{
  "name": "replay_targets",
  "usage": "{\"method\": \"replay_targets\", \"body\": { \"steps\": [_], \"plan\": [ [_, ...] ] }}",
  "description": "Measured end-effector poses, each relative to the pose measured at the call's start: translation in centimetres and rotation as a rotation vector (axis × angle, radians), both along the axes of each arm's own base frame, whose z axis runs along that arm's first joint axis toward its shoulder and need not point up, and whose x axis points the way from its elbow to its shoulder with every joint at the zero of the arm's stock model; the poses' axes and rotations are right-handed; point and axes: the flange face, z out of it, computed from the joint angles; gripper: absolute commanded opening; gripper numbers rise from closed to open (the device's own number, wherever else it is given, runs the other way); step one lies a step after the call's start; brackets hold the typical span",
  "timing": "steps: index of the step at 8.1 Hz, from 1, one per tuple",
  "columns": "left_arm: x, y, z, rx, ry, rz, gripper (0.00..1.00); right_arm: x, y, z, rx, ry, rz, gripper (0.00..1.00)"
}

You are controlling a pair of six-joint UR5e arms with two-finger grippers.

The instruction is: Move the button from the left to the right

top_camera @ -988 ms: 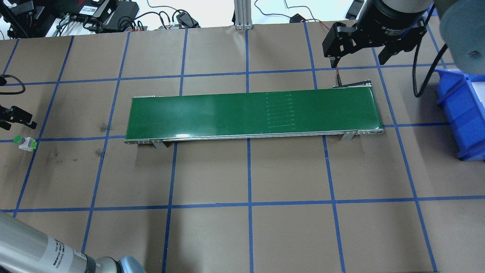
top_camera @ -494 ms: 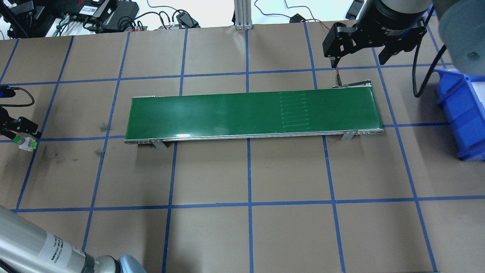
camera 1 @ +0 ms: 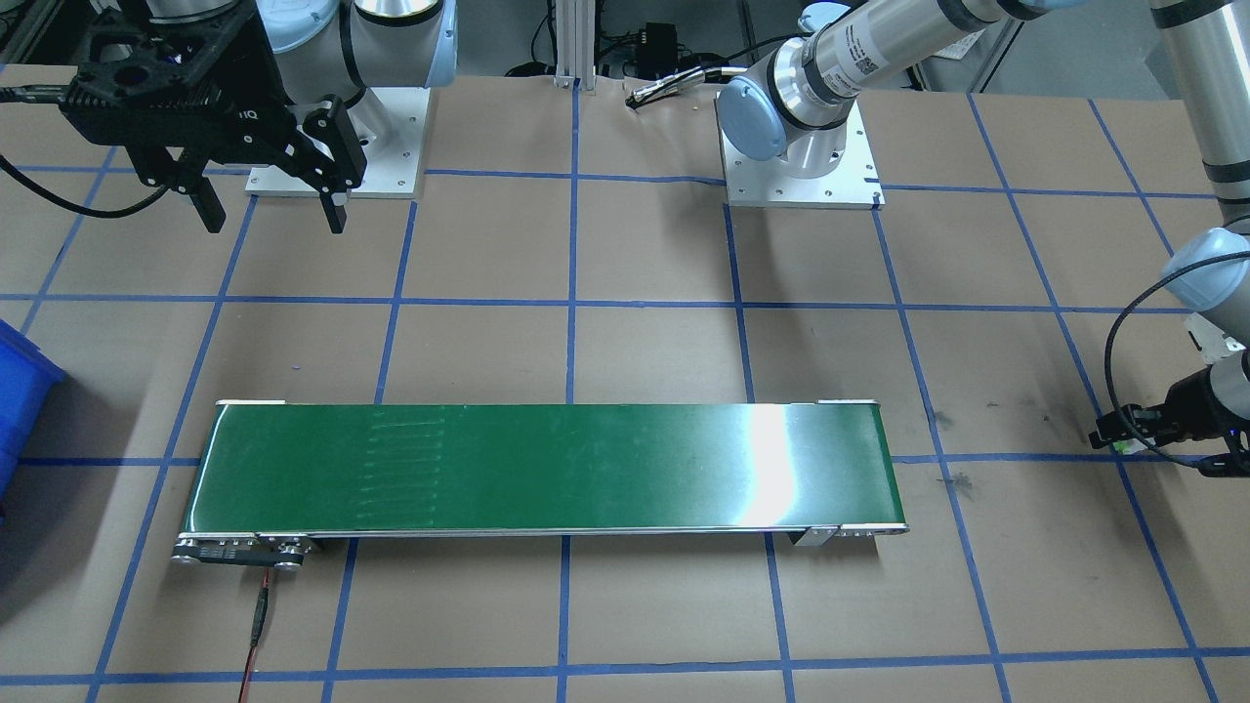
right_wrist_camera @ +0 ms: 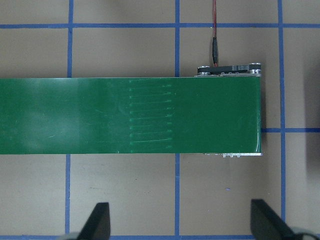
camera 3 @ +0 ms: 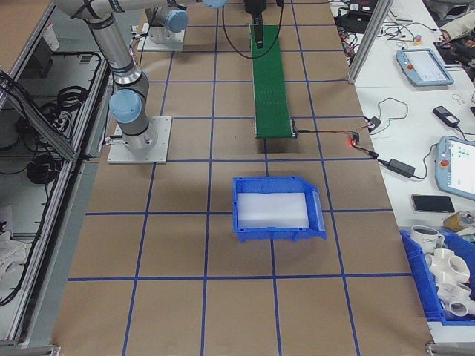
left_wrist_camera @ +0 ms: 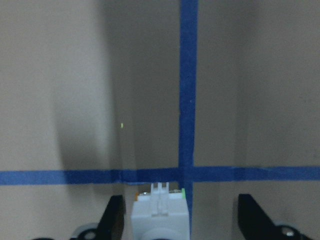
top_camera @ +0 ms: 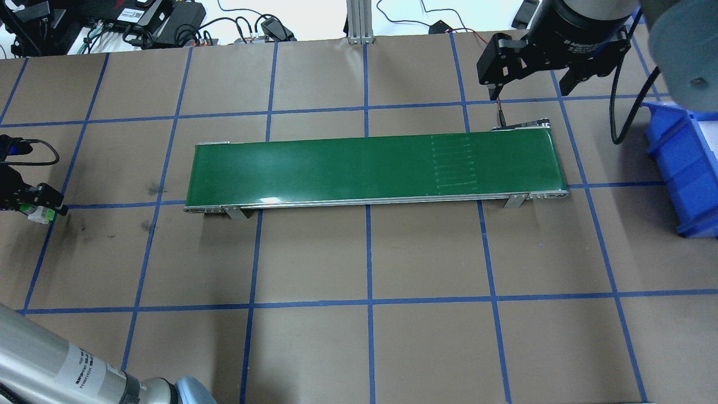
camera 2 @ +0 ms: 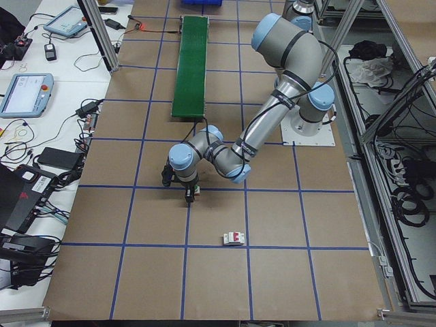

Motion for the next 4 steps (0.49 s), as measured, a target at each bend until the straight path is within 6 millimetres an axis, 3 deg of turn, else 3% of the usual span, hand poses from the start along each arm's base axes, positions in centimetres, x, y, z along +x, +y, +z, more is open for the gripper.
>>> {"method": "replay_targets", "body": {
  "steps": [3, 4],
  "plan": [
    [1.0, 0.9, 0.7, -0.002, -0.007, 0.045, 0.0, 0.1, 0.0, -0.1, 0.003, -0.003, -0.001, 1.0],
    [1.2, 1.0, 1.2, -0.005, -0.011, 0.05, 0.0, 0.1, 0.0, -0.1, 0.003, -0.003, -0.001, 1.0]
  ]
}}
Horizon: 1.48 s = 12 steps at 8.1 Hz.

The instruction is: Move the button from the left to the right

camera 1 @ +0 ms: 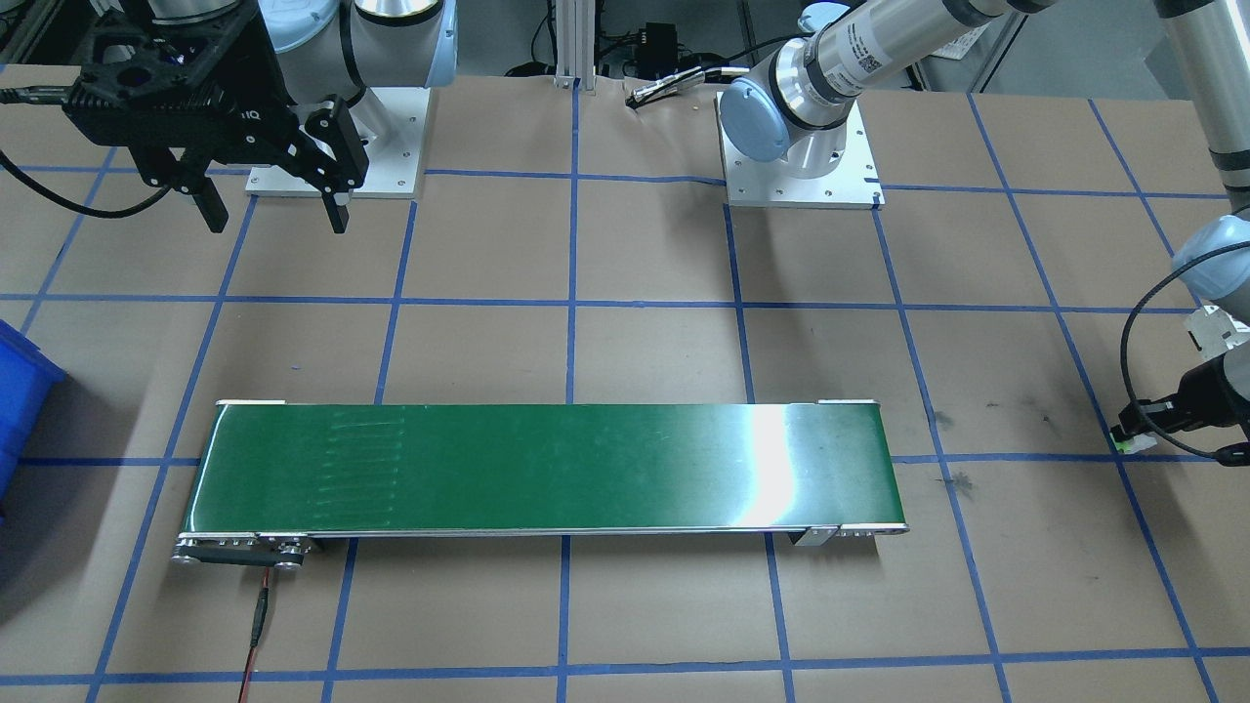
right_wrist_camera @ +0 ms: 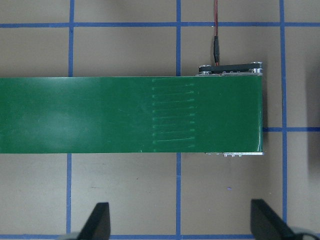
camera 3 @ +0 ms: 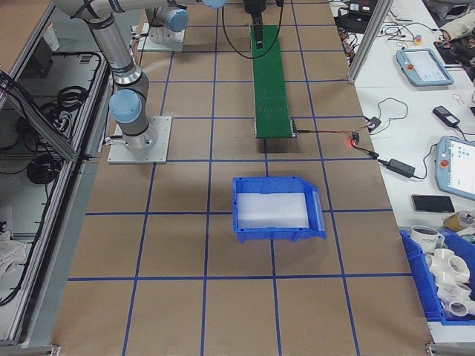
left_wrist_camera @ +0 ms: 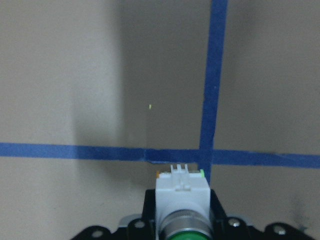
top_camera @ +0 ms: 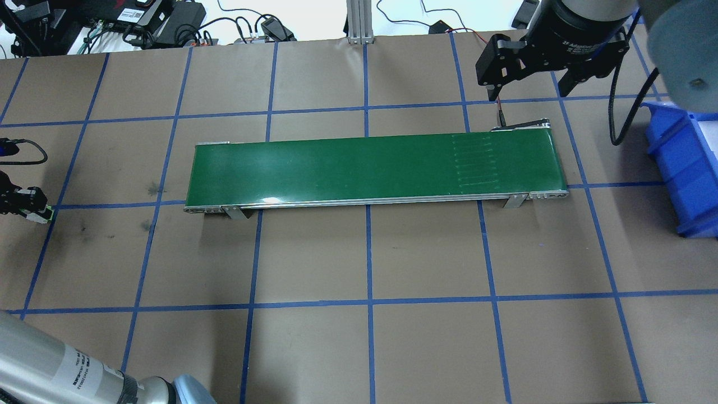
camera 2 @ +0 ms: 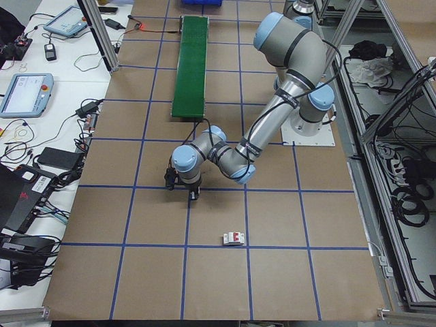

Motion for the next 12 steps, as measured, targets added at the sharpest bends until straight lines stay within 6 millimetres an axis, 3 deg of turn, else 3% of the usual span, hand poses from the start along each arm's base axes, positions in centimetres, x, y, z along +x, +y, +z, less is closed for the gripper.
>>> {"method": "replay_targets", "body": {
  "steps": [3, 6, 8, 10, 12],
  "plan": [
    [0.1, 0.1, 2.5, -0.023, -0.026, 0.036, 0.0, 0.0, 0.0, -0.1, 0.004, -0.002, 0.0, 1.0],
    [-1.8, 0.5, 6.6, -0.038, -0.034, 0.32, 0.0, 0.0, 0.0, -0.1, 0.006, 0.001, 0.002, 1.0],
    [-6.6, -1.2, 8.9, -0.055, 0.016, 0.517, 0.0, 0.0, 0.0, -0.1, 0.006, 0.002, 0.003, 1.0],
    [-14.8, -4.3, 11.4, -0.072, 0.027, 0.67, 0.0, 0.0, 0.0, -0.1, 0.005, 0.002, 0.003, 1.0],
    [-22.5, -6.1, 13.4, -0.081, 0.022, 0.819, 0.0, 0.0, 0.0, -0.1, 0.004, 0.002, 0.004, 1.0]
  ]
}}
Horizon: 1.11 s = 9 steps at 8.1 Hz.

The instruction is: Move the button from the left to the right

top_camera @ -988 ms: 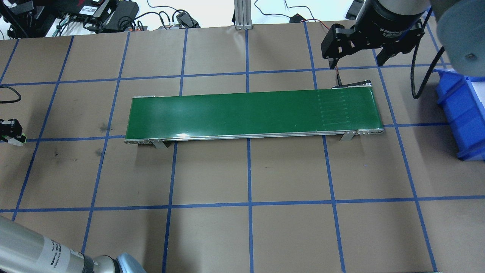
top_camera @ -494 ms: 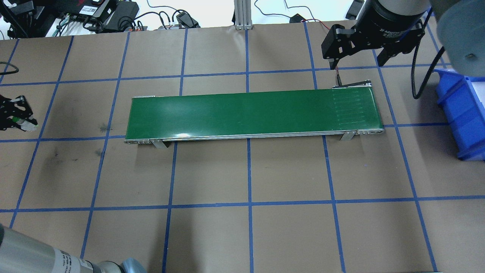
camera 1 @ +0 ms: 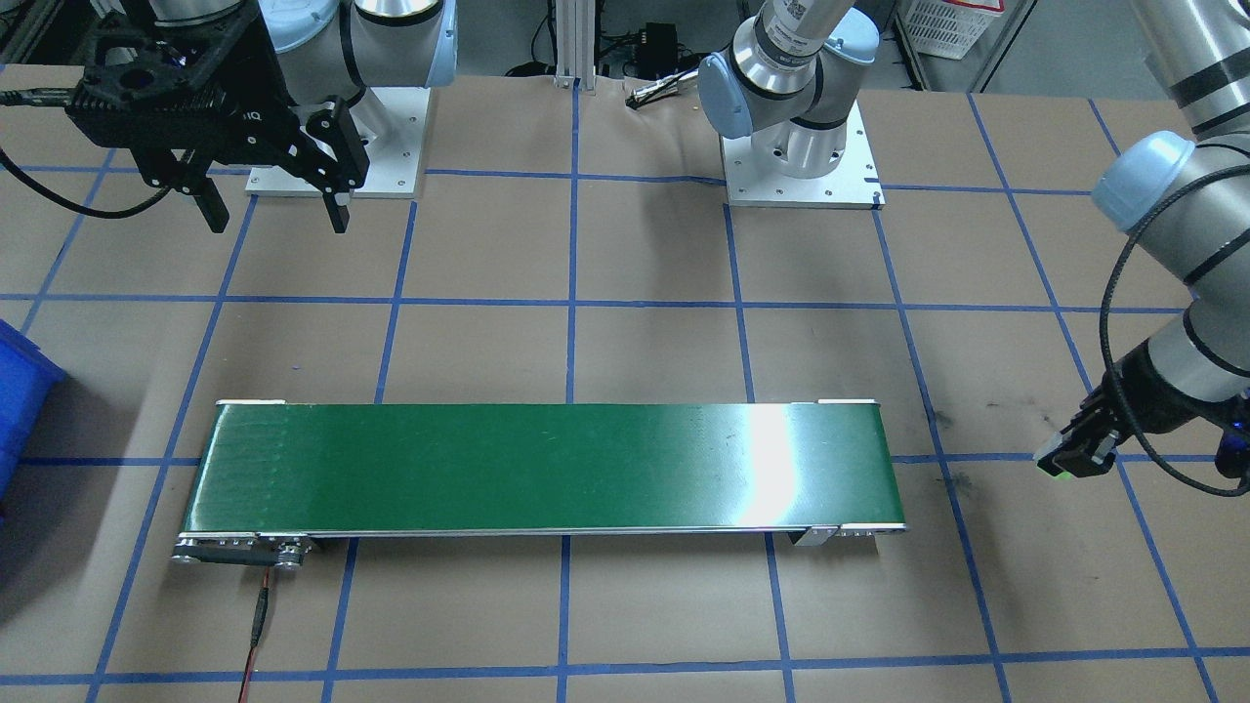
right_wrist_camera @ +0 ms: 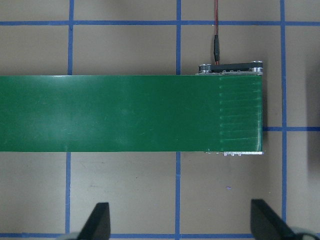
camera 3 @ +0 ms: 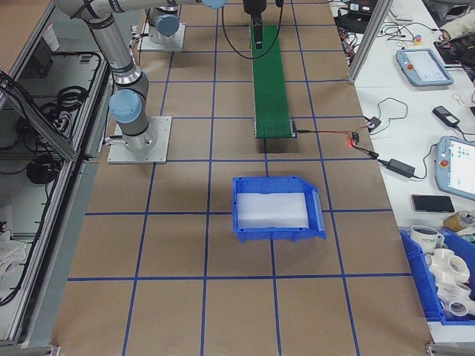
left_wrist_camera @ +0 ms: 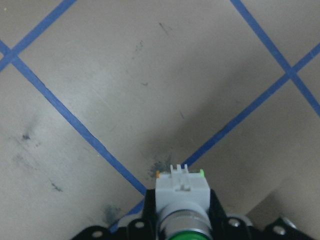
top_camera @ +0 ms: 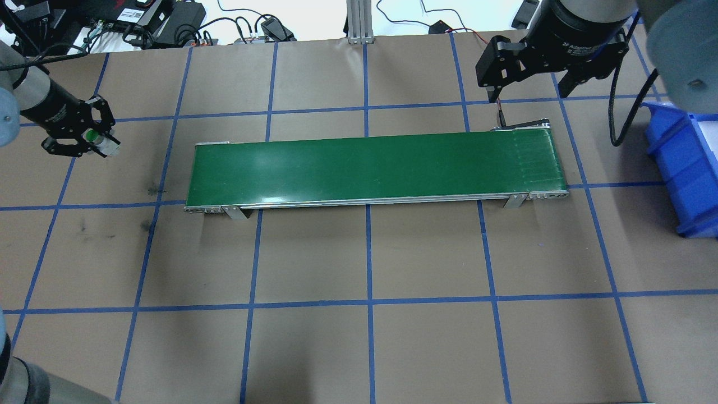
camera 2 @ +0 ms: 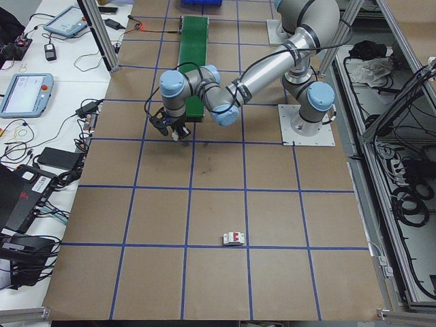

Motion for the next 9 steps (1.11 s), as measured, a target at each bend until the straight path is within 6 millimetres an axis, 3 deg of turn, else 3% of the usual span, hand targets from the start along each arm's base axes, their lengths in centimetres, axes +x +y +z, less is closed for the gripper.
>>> {"method": "replay_targets", "body": {
  "steps": [3, 5, 7, 9],
  "plan": [
    [-10.7, -1.5, 0.3, 0.016, 0.018, 0.184, 0.0, 0.0, 0.0, 0.0, -0.002, 0.0, 0.0, 1.0],
    [-15.8, -1.1, -0.9, 0.05, 0.033, 0.275, 0.0, 0.0, 0.0, 0.0, -0.002, 0.0, 0.0, 1.0],
    [-19.1, 0.0, -3.1, 0.09, 0.038, 0.317, 0.0, 0.0, 0.0, 0.0, -0.002, 0.0, -0.001, 1.0],
    [-20.2, 0.3, -4.6, 0.114, 0.04, 0.326, 0.0, 0.0, 0.0, 0.0, -0.001, 0.0, -0.002, 1.0]
  ]
}}
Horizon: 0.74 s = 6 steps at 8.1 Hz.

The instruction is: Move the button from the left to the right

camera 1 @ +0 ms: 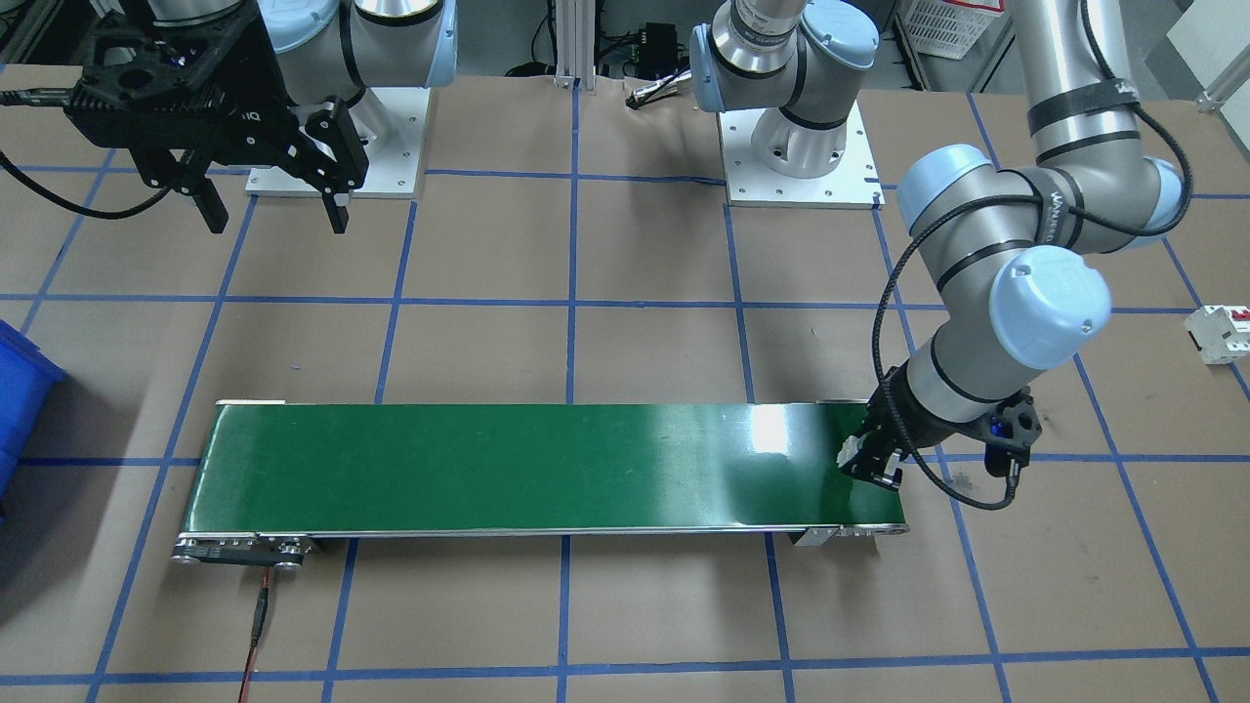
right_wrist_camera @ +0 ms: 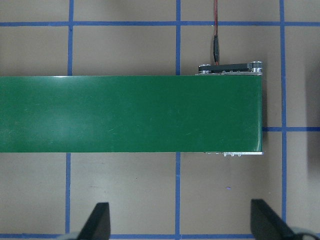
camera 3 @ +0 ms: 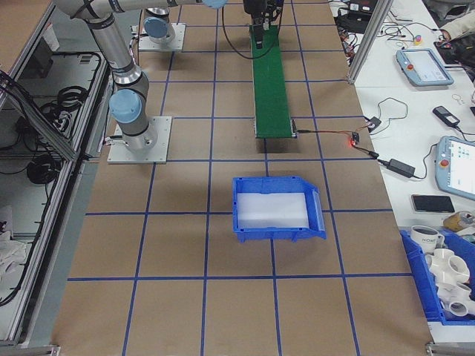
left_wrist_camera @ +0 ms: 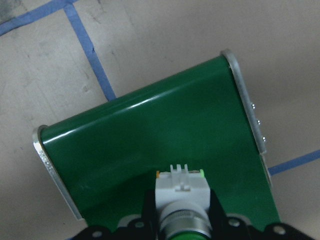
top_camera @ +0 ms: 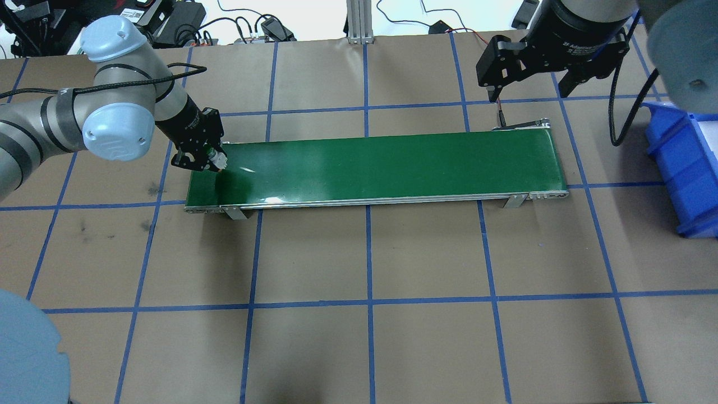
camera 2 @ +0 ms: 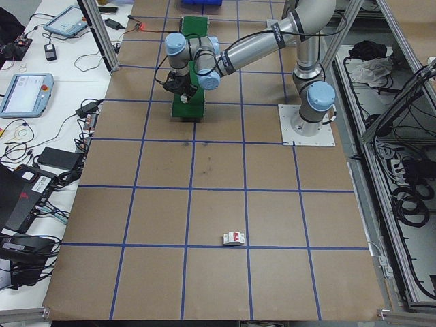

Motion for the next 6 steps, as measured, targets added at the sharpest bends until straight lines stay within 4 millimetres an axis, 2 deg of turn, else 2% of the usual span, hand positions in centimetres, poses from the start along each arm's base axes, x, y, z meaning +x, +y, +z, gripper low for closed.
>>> {"method": "replay_targets", "body": {
  "steps": [4, 5, 6],
  "plan": [
    [-0.2, 0.3, -1.5, 0.027, 0.003, 0.001, 0.0, 0.0, 0.0, 0.0, 0.0, 0.001, 0.001, 1.0],
    [-0.2, 0.4, -1.6, 0.029, 0.0, 0.001, 0.23, 0.0, 0.0, -0.1, 0.0, 0.001, 0.001, 1.0],
    [-0.2, 0.4, -1.8, 0.031, -0.002, 0.0, 0.99, 0.0, 0.0, -0.1, 0.001, 0.001, 0.001, 1.0]
  ]
}}
